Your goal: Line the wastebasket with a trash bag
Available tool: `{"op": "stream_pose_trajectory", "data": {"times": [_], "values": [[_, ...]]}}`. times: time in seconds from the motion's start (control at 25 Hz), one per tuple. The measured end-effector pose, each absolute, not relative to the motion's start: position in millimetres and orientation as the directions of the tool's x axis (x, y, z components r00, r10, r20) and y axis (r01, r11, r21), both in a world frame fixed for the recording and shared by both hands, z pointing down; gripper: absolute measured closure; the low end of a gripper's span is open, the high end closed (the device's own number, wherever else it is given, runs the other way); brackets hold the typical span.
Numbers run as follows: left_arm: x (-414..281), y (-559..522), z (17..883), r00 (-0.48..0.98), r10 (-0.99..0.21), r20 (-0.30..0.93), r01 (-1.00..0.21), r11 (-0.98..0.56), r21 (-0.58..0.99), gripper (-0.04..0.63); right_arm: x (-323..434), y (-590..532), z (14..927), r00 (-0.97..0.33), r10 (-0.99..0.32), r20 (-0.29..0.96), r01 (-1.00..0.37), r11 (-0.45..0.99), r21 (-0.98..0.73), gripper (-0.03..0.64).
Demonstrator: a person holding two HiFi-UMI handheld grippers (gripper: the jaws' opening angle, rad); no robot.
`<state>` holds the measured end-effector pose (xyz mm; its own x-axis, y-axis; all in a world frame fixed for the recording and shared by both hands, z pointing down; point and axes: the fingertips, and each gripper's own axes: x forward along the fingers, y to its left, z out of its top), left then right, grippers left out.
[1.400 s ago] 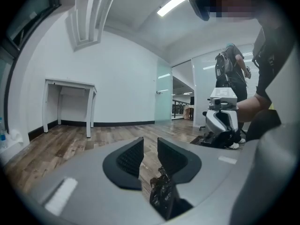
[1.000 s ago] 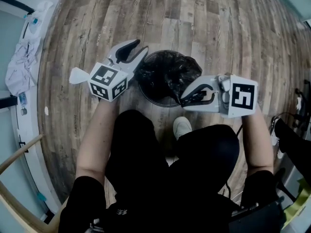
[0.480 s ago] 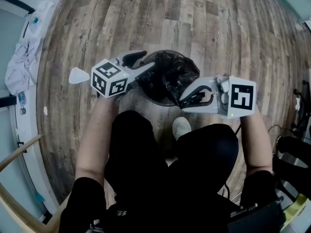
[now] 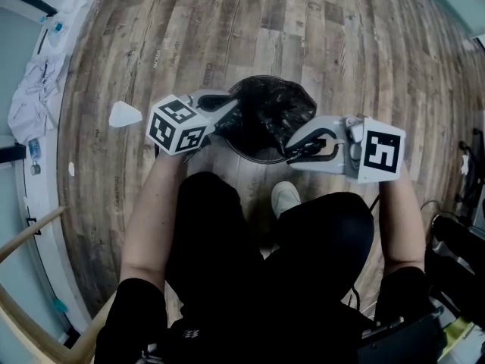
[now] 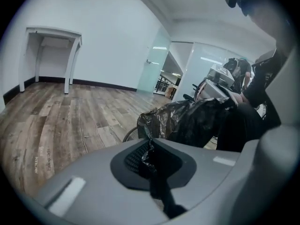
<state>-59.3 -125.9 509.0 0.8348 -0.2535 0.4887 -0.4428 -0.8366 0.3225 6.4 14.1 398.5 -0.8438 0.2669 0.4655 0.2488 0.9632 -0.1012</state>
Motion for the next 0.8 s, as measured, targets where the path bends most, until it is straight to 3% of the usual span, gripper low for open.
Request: {"op": "stream_pose_trajectory", "data": {"times": [0.08,0.24,0.36,0.48,0.6,0.8], "values": [[-67,-123,506,0.831,-0.273,0.485,-0.459,-0.829,0.320,0.588,15,6,388,-0.879,0.227,0.419,0.192,0.974,-0.124,0.504],[-77,-118,497,0.818,-0.312,0.483,-0.481,-0.831,0.278,0.588,55,-25,346,-0.959,0.063,0.275,0.014,0.984,-0.177,0.503],[-75,-115,487,0.814,-0.329,0.478,-0.480,-0.845,0.236,0.588,82,-75,327,-0.962,-0.177,0.207,-0.206,0.970,-0.130,0.500],[-70,-111,475,0.809,-0.350,0.472,-0.481,-0.856,0.189,0.588,98,-127,340,-0.898,-0.370,0.237,-0.418,0.886,-0.202,0.410],[-66,-103,466,0.803,-0.365,0.471,-0.477,-0.867,0.142,0.588,96,-157,367,-0.869,-0.407,0.283,-0.489,0.797,-0.354,0.361],[-66,-100,454,0.788,-0.389,0.478,-0.469,-0.882,0.055,0.588,72,-185,394,-0.911,-0.330,0.248,-0.412,0.693,-0.591,0.329]]}}
